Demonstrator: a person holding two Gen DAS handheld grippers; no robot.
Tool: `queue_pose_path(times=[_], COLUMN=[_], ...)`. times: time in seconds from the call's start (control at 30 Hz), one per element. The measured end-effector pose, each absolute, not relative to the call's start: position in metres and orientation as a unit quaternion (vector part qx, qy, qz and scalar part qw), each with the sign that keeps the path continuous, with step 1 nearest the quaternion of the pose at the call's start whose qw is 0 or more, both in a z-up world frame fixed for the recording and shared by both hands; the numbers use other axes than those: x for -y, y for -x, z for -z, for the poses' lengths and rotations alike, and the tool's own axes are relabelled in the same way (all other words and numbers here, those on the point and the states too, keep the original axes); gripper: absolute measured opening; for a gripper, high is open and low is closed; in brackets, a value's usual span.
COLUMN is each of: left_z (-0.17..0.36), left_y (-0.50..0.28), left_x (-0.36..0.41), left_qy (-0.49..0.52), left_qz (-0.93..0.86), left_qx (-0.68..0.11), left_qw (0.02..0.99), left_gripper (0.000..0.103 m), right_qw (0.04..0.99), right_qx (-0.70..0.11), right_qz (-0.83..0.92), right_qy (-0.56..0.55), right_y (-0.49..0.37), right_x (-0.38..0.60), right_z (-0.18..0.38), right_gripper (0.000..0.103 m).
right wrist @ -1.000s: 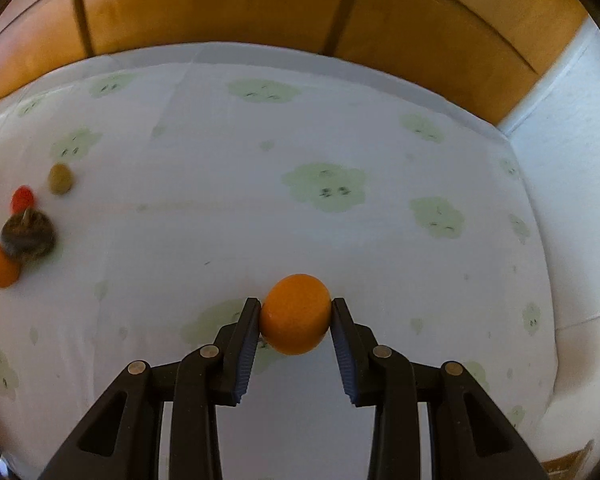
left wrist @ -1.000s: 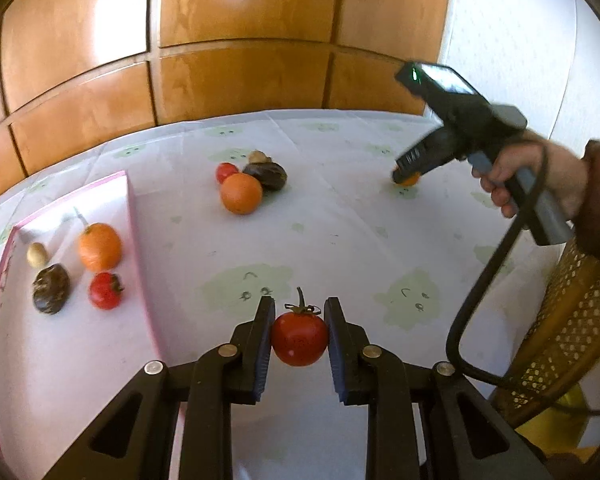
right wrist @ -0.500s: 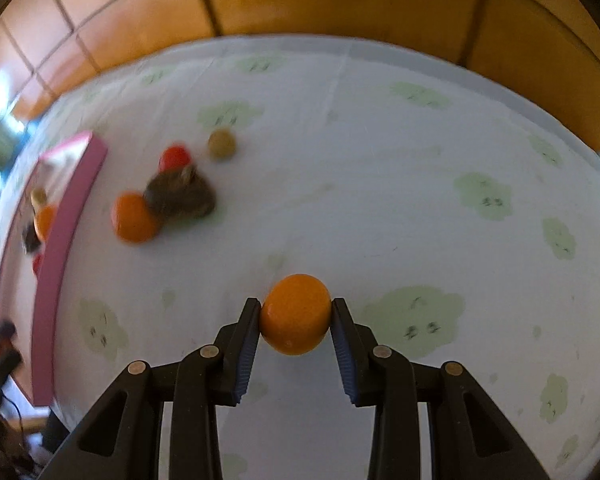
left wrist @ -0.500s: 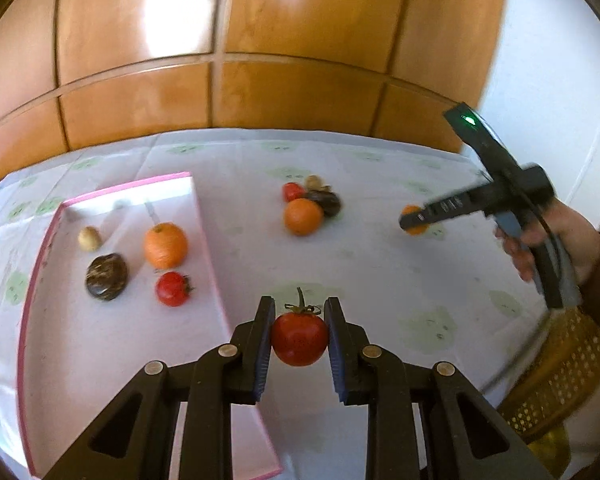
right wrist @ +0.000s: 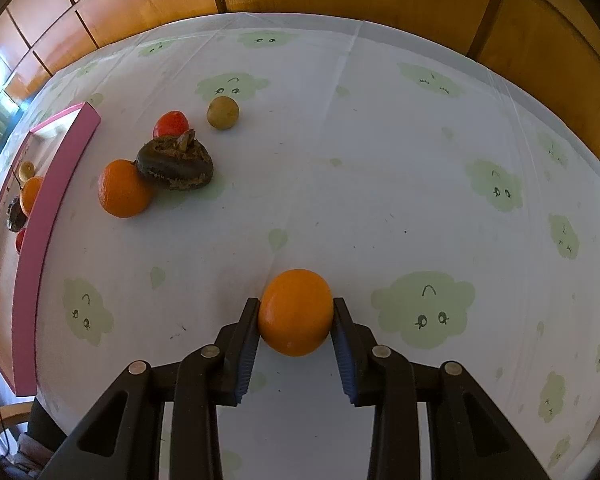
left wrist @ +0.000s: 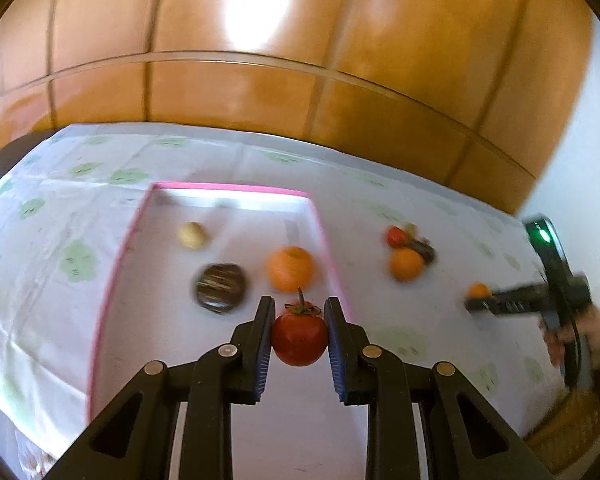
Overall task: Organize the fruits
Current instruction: 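Carry the red tomato into the pink tray and open the left tool, then withdraw the left tool from the tray while the right tool carries the orange toward it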
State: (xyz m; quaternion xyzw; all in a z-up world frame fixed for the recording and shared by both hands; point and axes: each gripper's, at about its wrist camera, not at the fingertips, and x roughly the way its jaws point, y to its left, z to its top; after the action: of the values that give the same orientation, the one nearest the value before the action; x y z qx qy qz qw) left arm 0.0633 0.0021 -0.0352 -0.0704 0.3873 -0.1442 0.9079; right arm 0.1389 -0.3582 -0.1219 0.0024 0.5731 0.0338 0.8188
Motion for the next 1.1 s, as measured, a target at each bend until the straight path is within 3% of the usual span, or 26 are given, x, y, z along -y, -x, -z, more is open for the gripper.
queue_pose_path(times=[0.27, 0.67, 0.8, 1.1], left_z=[0.04, 0.065, 0.066, 0.044], left_y=[-0.11, -0.161, -0.158, -0.109], left_x=[-0.05, -0.053, -0.054, -0.04], left_qy=[0.096, 0.052, 0.055, 0.042], left_qz=[0.087, 0.055, 0.042, 0.019], left_qx=[-0.405, -0.424, -0.422, -0.387], left_qw=[0.905, 0.903, 0.904, 0.921], left_gripper=[0.025, 0.028, 0.04, 0.042], right_qw=[0.82, 0.82, 0.82, 0.822], right_qx=[-0.572, -0.571, -0.571, -0.569], right_qz=[-0.033, -0.034, -0.034, -0.033], right_qy=[0.007, 0.01, 0.012, 0.022], right_y=[-0.131, -0.133, -0.132, -0.131], right_x=[0.346, 0.345, 0.343, 0.338], right_z=[0.123, 0.125, 0.125, 0.126], right_gripper=[0.035, 0.035, 0.035, 0.035])
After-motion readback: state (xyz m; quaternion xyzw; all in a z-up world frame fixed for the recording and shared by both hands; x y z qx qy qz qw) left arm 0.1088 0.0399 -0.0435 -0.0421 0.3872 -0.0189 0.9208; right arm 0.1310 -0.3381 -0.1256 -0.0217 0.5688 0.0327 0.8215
